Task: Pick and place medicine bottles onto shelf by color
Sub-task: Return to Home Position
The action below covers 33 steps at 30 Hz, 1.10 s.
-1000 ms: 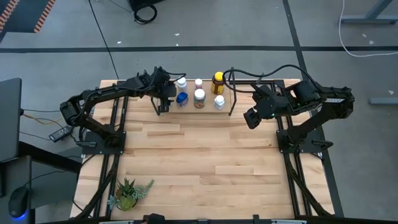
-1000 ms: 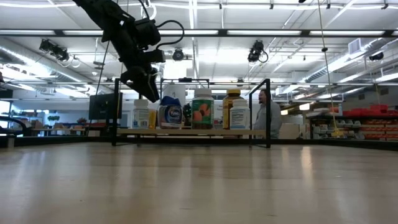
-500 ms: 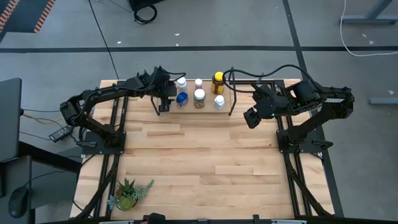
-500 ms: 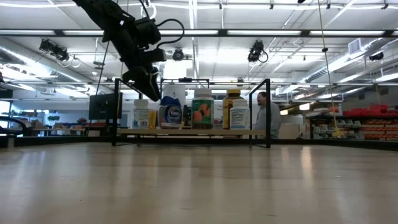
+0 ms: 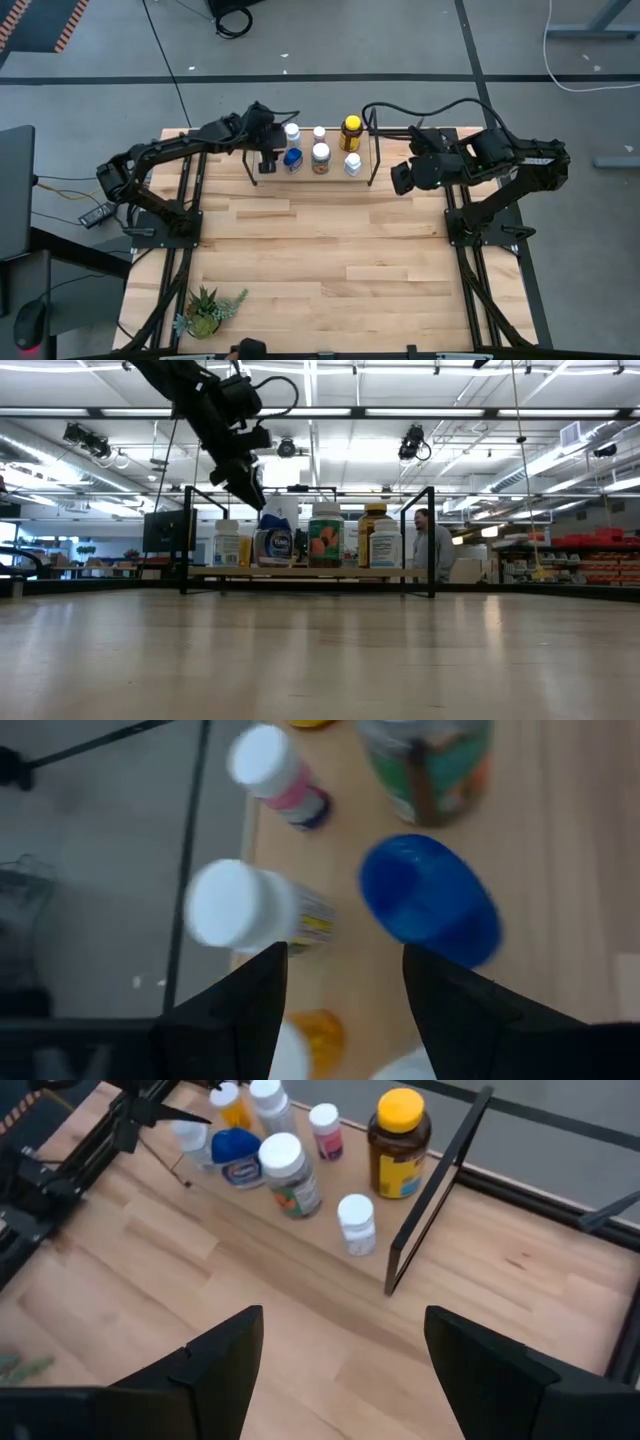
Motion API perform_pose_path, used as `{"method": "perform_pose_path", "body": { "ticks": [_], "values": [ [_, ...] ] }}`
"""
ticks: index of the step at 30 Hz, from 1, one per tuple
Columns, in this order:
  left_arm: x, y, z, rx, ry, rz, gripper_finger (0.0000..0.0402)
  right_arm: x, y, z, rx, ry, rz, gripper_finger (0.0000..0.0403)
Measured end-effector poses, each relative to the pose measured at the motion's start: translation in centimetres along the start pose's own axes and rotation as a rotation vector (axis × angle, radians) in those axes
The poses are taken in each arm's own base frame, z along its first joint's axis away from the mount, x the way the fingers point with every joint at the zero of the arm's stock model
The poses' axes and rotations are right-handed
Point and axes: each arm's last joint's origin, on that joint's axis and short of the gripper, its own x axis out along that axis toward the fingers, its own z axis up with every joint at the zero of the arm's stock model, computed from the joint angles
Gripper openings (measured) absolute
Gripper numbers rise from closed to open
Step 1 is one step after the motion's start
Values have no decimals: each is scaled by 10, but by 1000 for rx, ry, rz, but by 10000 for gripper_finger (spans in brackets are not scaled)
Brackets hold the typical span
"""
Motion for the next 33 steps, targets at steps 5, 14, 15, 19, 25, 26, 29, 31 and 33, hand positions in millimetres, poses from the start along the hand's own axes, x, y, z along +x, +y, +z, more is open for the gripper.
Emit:
{"method": "perform_pose_path", "body": {
  "ticks": [5,14,15,19,25,26,29,31,33],
  "values": [
    [-11,13,13,-32,-24,69,209,2,-1,3,-20,-5,-12,282],
    [-32,28,29,-213,-32,106,200,5,-5,9,-41,-49,-51,282],
    [-36,30,31,-255,-29,104,199,7,-6,12,-37,-56,-56,282],
    [-55,37,40,-379,-78,67,201,17,-4,34,-51,-92,17,282],
    [-110,49,57,-514,-340,-153,191,29,-11,58,-134,-67,115,274],
    [-118,49,55,-538,-359,-189,189,30,-13,60,-141,-56,117,271],
    [-144,46,47,-608,-428,-252,179,34,-18,66,-167,-38,134,263],
    [-157,40,36,-666,-441,-258,171,35,-20,68,-182,-29,141,259],
    [-167,32,24,-717,-445,-251,162,36,-22,70,-186,-27,139,255]
  ]
}}
